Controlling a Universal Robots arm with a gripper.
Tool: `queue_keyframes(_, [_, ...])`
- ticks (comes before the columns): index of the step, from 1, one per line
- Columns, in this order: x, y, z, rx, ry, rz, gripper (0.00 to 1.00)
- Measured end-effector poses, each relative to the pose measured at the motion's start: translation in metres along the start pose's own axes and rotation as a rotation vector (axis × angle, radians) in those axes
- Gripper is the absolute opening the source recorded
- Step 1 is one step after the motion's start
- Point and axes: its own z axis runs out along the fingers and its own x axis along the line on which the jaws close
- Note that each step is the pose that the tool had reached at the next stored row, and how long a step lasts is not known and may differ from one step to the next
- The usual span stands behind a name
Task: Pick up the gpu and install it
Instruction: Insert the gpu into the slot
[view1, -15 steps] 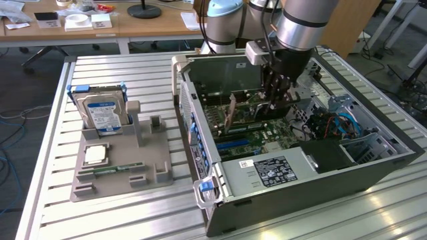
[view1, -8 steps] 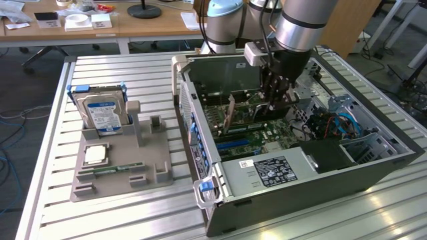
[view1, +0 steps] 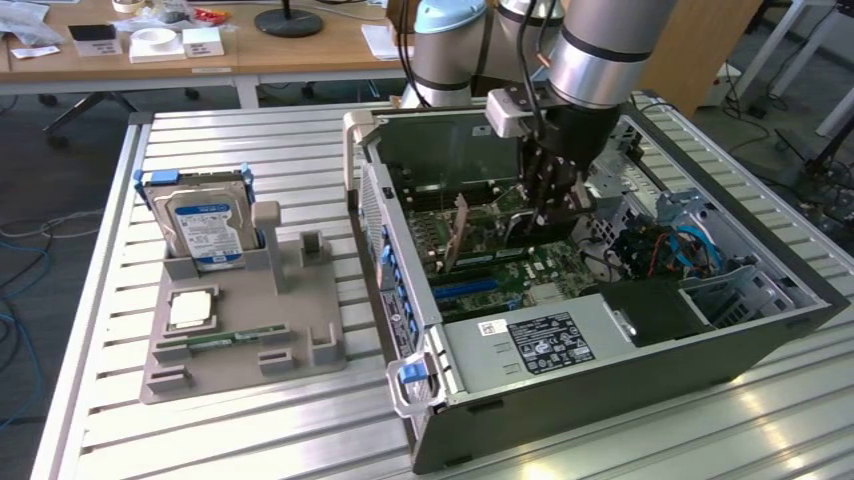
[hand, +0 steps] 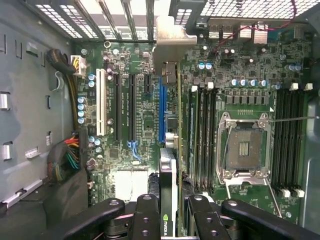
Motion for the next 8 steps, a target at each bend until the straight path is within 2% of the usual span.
queue_keyframes(8, [0.0007,0.0053,0.0071,0.0001,-0.0004,0.000,0.27])
